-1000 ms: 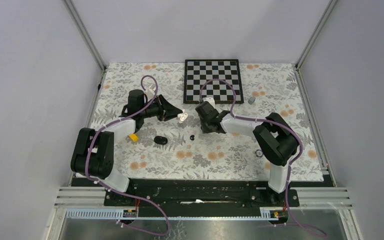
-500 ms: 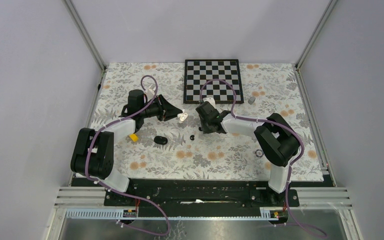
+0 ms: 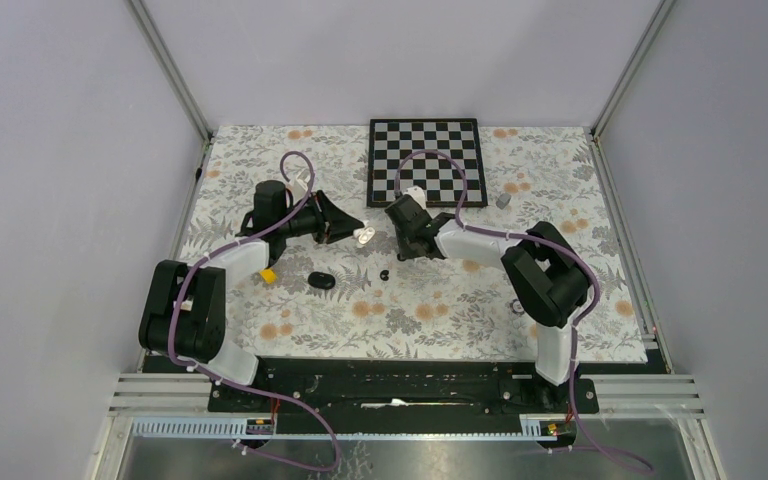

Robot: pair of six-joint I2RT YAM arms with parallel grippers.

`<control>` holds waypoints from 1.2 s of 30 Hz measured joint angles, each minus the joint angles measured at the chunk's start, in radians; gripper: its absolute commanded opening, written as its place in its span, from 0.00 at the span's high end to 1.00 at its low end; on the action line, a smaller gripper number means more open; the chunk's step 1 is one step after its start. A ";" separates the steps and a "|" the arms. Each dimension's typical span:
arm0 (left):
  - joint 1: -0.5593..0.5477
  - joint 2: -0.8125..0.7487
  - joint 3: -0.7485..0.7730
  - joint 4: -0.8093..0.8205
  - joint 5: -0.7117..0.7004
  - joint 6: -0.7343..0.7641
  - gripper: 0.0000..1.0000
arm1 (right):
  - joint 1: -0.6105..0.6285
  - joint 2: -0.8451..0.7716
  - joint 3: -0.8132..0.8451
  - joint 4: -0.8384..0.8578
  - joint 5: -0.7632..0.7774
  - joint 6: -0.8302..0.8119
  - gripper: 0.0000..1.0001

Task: Insert the wireless bluetooth earbuds into the charging case
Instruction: Pick up the earbud from the center of the board.

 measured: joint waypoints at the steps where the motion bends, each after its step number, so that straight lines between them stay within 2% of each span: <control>1: 0.001 0.000 -0.002 0.000 0.001 0.000 1.00 | 0.000 0.006 0.010 -0.006 0.004 0.000 0.63; 9: 0.004 0.000 -0.003 -0.002 0.004 0.004 1.00 | 0.000 0.015 0.026 -0.044 0.056 0.000 0.62; 30: 0.008 0.000 -0.003 -0.002 0.006 0.003 1.00 | 0.000 0.046 0.035 -0.050 0.054 0.000 0.63; 33: 0.008 0.000 -0.003 -0.002 0.006 0.004 1.00 | 0.000 0.051 0.039 -0.048 0.055 0.000 0.68; 36: 0.008 0.000 -0.003 -0.002 0.006 0.004 1.00 | -0.001 0.051 0.039 -0.048 0.053 0.001 0.69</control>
